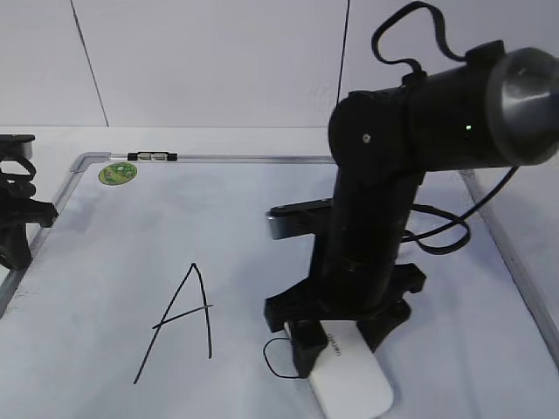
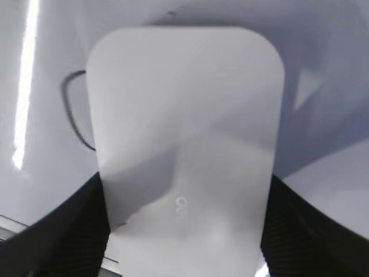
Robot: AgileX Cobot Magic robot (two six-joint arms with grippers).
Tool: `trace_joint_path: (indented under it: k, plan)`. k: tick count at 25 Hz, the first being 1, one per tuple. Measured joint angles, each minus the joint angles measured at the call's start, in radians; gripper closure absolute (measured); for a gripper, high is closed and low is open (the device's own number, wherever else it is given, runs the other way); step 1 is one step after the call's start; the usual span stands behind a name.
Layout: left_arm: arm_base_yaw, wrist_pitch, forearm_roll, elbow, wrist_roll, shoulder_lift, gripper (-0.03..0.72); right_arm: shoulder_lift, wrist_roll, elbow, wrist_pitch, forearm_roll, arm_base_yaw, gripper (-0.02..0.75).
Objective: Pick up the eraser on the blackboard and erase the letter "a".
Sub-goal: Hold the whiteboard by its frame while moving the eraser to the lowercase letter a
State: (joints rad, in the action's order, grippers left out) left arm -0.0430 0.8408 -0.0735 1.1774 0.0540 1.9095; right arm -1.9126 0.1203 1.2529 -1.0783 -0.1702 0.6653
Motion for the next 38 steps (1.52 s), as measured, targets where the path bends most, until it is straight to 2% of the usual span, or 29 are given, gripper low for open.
trace_joint_path:
  k: [7,17,21,32,38]
  plan:
    - [0.000,0.000,0.000,0.000,0.000,0.000,0.670,-0.079,0.005,0.118,-0.011,-0.055,0.078,0.195]
    - [0.000,0.000,-0.002,0.000,0.000,0.000,0.670,-0.092,0.172,0.138,-0.044,0.067,0.097,0.195]
    - [0.000,-0.001,-0.004,0.000,0.000,0.000,0.670,-0.092,0.189,0.138,-0.052,0.063,0.062,0.196]
    - [0.000,-0.001,-0.004,0.000,0.000,0.000,0.670,-0.092,0.190,0.139,-0.101,0.073,-0.126,0.196]
    - [0.000,-0.001,-0.005,0.000,0.000,0.000,0.671,-0.092,0.191,0.139,-0.103,0.082,-0.113,0.196]
